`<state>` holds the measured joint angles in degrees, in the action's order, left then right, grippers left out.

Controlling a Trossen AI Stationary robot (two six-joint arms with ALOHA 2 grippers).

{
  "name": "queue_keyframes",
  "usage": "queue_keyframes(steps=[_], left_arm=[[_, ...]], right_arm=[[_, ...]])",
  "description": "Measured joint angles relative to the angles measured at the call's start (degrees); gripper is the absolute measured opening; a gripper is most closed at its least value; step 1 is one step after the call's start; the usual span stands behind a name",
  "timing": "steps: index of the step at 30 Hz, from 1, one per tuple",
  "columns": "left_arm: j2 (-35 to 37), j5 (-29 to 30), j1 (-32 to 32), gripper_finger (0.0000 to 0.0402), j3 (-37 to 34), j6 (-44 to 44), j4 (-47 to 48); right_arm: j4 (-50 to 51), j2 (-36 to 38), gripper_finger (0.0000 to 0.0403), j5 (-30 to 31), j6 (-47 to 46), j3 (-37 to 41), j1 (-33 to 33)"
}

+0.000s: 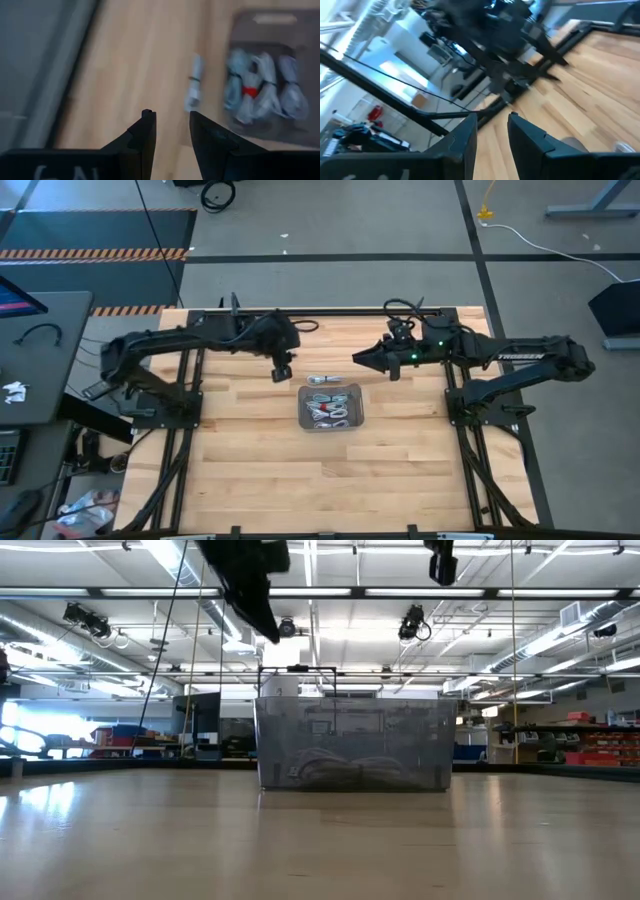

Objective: Pick and place USB-C Cables
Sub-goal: Put the white charger cable in the black bin

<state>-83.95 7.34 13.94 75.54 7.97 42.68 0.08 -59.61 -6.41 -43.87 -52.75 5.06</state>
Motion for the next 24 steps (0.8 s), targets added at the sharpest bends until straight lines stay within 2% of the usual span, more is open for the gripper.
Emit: queue_keyframes(steps=[3, 11, 17, 24], left_arm=[[-4.03, -6.32, 1.68, 0.0123, 0.01, 1.41, -0.88], [-14.78, -10.39, 2.55, 0.0123, -0.01, 6.15, -2.41], [-19.71, -10.85, 2.97, 0.0123, -0.01, 9.20, -4.97], [-22.20, -11.74, 3.05, 0.0123, 0.01, 11.88, -8.70]], right_arm=[[-2.18, 0.38, 0.0113, -2.08, 0.19, 0.02, -0.02], [-15.71, 0.45, 0.0113, -8.37, 0.17, 0.02, -0.11], [-24.11, 0.45, 0.0113, -12.01, 0.19, 0.02, -0.11], [-25.33, 0.42, 0.0113, -12.82, 0.16, 0.02, -0.11]])
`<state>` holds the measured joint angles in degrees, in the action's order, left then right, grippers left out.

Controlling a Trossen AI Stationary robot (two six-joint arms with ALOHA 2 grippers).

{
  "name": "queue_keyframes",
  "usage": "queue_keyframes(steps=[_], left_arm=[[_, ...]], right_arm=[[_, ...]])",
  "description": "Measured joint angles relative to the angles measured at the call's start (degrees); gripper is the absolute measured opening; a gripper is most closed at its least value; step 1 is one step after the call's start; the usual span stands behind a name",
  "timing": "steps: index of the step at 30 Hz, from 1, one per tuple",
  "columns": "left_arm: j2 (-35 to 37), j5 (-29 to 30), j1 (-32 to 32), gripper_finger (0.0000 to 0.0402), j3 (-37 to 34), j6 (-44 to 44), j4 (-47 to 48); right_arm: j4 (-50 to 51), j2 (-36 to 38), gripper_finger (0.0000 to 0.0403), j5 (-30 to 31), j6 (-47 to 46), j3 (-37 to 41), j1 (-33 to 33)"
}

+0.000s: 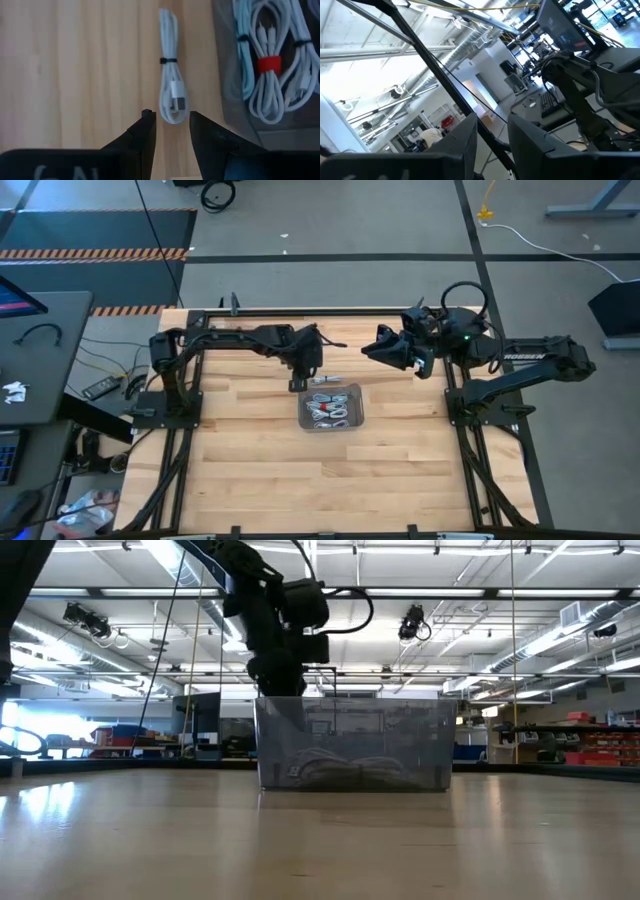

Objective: Pick and place USB-C Cables
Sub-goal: Put the white charger cable in the black bin

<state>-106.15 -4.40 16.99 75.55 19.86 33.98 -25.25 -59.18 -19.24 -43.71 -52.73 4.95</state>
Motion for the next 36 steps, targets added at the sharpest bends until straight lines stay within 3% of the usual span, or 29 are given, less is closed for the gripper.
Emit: queue_keyframes(steps=[27, 30, 34, 36], left_arm=[[-8.37, -0.77, -0.06, 0.0120, 0.04, 2.81, -4.05], [-8.35, 0.96, -0.08, 0.0098, 0.04, 1.92, -4.12], [-8.34, 2.48, -0.06, 0.0026, 0.07, 1.78, -4.68], [-8.34, 2.86, -0.06, 0.0013, 0.07, 1.17, -5.42]], right_arm=[[-3.48, 0.01, 0.0114, -0.38, -0.18, 0.00, -0.28], [-3.73, 0.01, 0.0114, -0.38, -0.21, 0.00, -0.44], [-3.90, 0.01, 0.0114, -0.38, -0.21, 0.00, -0.44], [-4.09, 0.01, 0.0114, -0.38, -0.21, 0.00, -0.44]])
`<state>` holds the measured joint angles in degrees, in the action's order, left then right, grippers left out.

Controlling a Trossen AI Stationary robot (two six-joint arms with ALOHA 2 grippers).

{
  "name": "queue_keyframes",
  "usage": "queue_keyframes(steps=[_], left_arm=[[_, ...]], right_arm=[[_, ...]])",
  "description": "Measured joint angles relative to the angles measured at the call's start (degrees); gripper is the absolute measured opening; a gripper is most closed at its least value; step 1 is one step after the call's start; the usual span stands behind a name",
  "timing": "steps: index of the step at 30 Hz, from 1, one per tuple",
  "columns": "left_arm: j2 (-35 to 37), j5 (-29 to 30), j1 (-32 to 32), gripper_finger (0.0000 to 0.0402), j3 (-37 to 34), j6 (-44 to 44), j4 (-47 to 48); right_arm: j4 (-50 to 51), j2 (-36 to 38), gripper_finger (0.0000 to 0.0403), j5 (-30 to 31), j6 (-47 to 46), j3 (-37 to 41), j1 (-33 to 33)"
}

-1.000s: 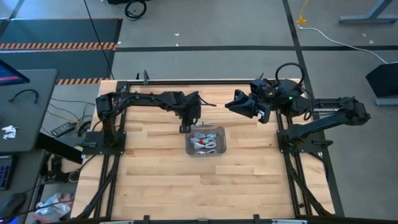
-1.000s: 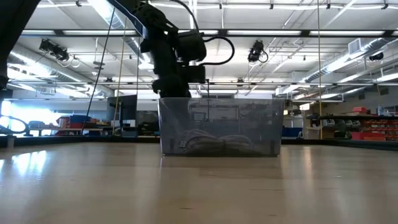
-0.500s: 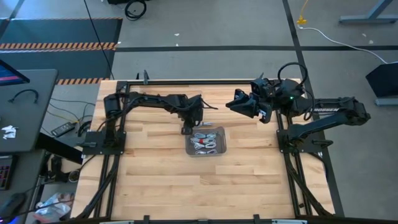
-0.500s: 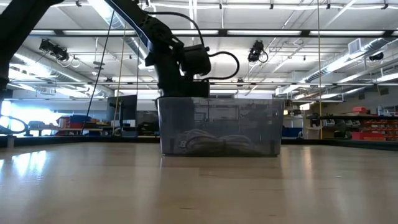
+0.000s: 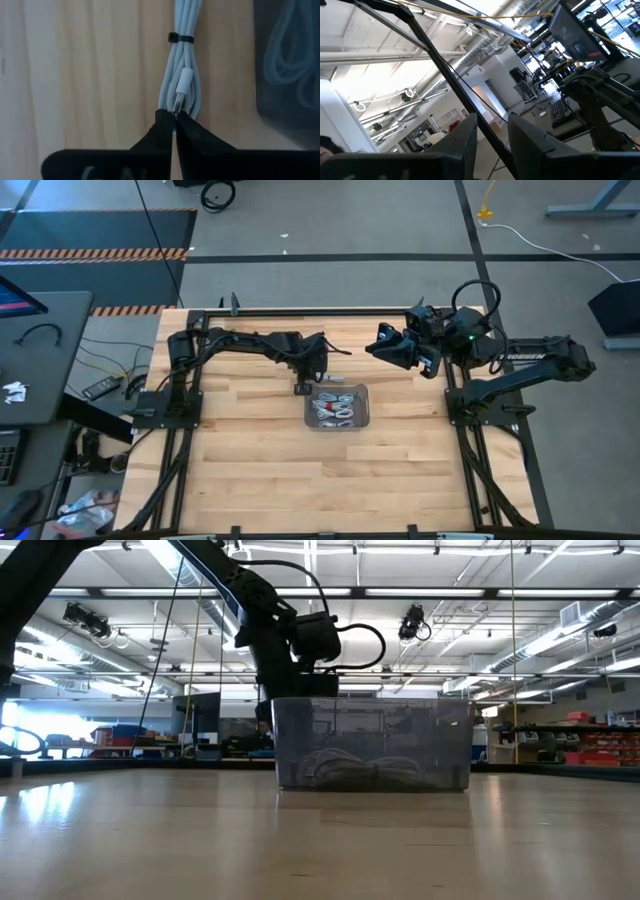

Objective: Pick and place USB-C Cables
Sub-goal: Put the white charger cable in the black bin

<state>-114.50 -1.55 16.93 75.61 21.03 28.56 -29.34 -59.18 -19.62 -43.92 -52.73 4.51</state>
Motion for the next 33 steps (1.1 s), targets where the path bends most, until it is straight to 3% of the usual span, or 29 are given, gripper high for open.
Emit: queue_keyframes(steps=[6, 12, 19, 22, 30, 33], left_arm=[[0.37, 0.86, -0.19, 0.0005, 3.30, -2.28, 1.31], [3.73, 1.56, -0.48, 0.0002, 11.96, -2.41, 6.02], [4.67, 1.58, -2.90, 0.0001, 28.64, -2.87, 26.25], [4.73, 1.34, -5.85, 0.0001, 33.33, -4.10, 30.42], [4.68, 1.26, -13.69, 0.0001, 36.21, -11.96, 39.23], [4.77, 1.32, -15.84, 0.0001, 34.65, -15.09, 37.46]], right_arm=[[-0.20, 0.00, 0.0114, 0.00, -0.02, 0.00, 0.00], [-0.20, 0.00, 0.0114, -0.17, -0.02, 0.00, 0.00], [-0.54, 0.00, 0.0114, -1.59, -0.02, 0.00, 0.00], [-0.68, 0.00, 0.0114, -2.63, 0.04, 0.00, 0.06], [-1.72, 0.00, 0.0113, -5.67, 0.11, 0.00, 0.92], [-2.41, 0.00, 0.0113, -7.46, 0.10, 0.00, 1.33]])
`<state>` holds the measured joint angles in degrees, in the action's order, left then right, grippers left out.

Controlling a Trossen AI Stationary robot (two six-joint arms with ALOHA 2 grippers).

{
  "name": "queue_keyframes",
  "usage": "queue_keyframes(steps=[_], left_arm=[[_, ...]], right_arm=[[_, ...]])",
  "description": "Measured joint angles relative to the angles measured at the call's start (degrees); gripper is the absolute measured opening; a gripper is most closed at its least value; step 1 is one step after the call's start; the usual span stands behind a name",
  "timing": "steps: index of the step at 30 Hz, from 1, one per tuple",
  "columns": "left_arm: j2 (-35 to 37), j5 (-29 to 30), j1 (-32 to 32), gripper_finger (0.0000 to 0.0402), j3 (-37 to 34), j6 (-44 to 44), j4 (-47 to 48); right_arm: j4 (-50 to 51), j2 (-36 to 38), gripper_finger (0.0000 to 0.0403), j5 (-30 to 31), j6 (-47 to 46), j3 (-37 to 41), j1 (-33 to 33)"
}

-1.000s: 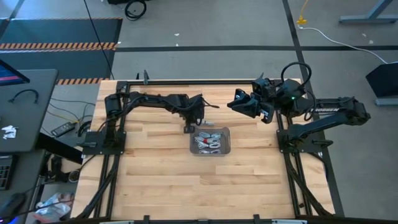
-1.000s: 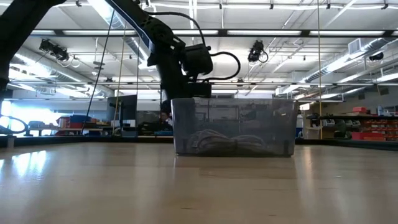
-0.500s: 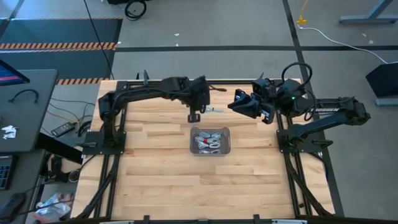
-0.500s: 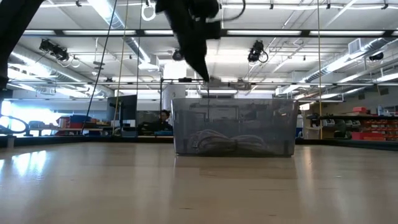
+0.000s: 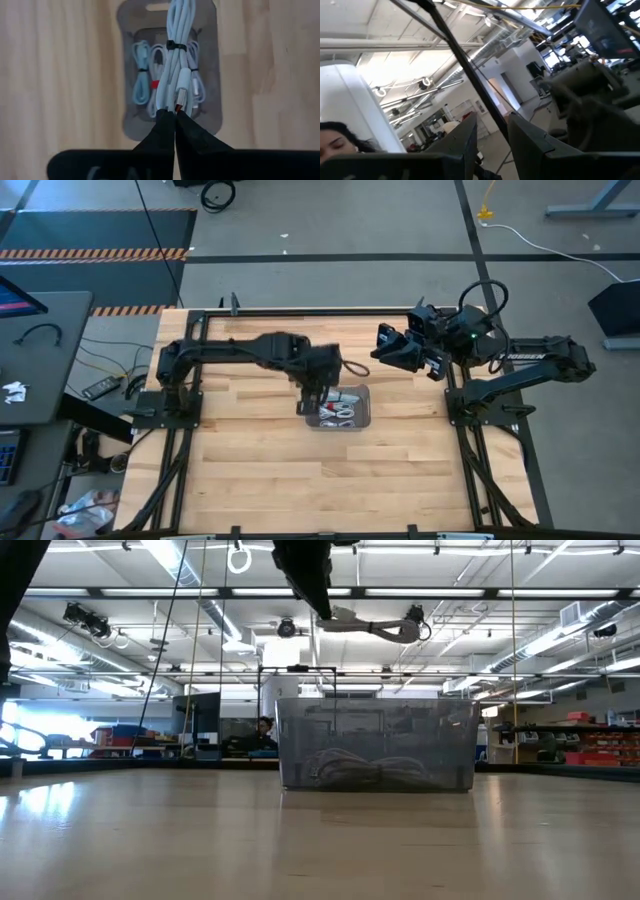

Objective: Pick and place USB-C Cables
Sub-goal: Put the white charger cable in the black bin

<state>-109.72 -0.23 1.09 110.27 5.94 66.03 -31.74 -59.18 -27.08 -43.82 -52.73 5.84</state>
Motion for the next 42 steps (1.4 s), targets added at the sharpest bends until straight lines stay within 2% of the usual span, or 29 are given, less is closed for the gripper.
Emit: queue_keyframes(steps=[7, 15, 20, 30, 42], left_arm=[[-0.06, 0.11, -2.78, 0.0000, -8.19, -7.97, -5.53], [-0.12, 0.48, -2.46, 0.0000, -19.85, -13.04, -21.17], [-0.12, 2.99, -1.44, 0.0000, -23.58, -14.36, -21.42], [-0.12, 2.99, -0.85, 0.0000, -25.45, -14.50, -26.30], [-0.12, 3.02, 0.10, 0.0000, -25.45, -14.32, -27.32]], right_arm=[[-0.40, 0.86, 0.0113, -2.77, -0.10, 0.00, 0.38], [-0.40, 2.31, 0.0113, -4.49, -0.11, 0.00, 0.35], [-0.39, 2.62, 0.0113, -5.10, -0.13, 0.00, 0.35], [-0.33, 2.62, 0.0113, -5.70, -0.13, 0.00, 0.35], [-0.32, 2.60, 0.0113, -5.68, -0.06, 0.00, 0.35]])
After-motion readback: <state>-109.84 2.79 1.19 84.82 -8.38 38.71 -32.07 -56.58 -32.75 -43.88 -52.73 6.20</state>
